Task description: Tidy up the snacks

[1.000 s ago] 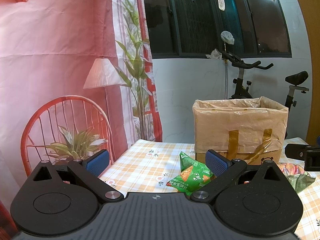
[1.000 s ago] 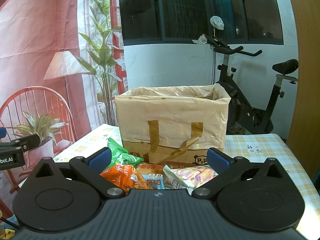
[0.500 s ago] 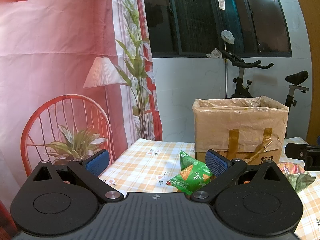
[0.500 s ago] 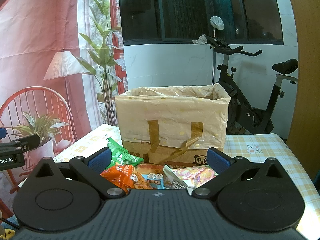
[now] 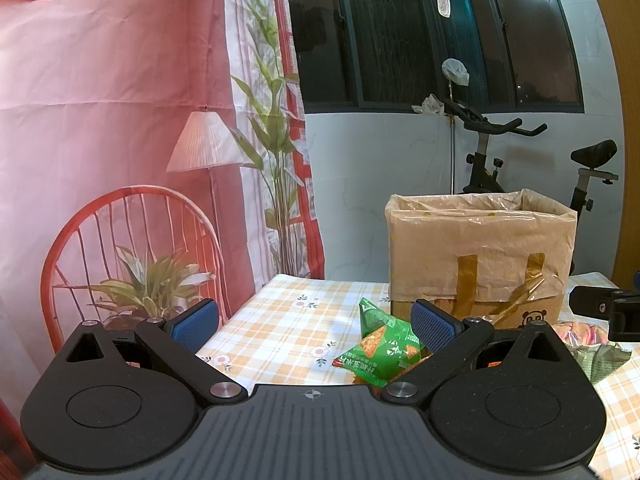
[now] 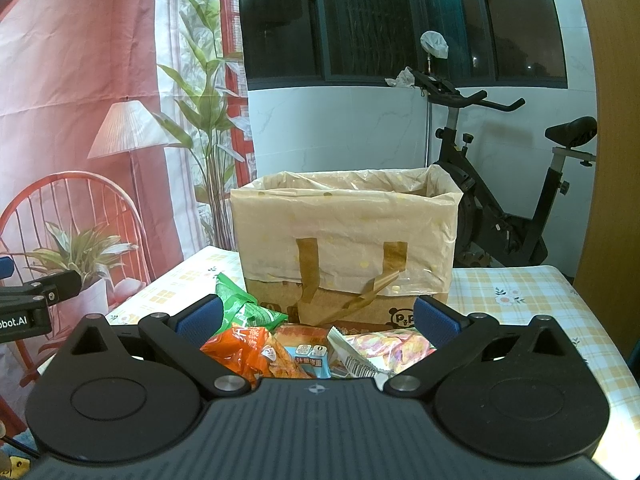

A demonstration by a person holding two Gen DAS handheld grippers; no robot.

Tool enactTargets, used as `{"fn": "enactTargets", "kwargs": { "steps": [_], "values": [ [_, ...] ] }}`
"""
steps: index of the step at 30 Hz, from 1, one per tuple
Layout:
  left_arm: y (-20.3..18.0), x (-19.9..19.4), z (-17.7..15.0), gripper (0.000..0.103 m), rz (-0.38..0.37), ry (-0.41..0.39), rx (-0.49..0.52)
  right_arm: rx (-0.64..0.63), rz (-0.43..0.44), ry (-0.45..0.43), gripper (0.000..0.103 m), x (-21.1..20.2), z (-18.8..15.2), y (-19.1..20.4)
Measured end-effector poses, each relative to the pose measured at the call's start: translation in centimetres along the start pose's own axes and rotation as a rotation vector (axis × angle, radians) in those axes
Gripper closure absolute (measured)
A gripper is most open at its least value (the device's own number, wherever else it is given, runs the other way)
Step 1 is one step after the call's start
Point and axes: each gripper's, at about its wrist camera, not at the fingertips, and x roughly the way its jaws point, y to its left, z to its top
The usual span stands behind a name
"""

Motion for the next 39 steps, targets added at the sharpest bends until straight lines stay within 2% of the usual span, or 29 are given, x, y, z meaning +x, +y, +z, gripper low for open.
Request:
{"fn": "enactTargets", "kwargs": {
  "steps": [25, 33, 39],
  "values": [
    [0.4, 0.8, -0.2, 0.0, -0.007, 0.043, -0.02, 0.003, -0.011, -0.008, 0.0, -0.1, -0.2, -0.2],
    [-0.4, 3.3, -2.1, 0.0, -0.109, 0.13, -0.035, 0.025, -0.01, -0.015, 0.0, 1.0, -0.2, -1.1],
    [-2.4, 5.1, -4.3, 0.0, -0.206, 0.191, 0.013, 0.032, -0.029, 0.038, 0.0, 2.7, -1.8, -1.8]
  ]
}}
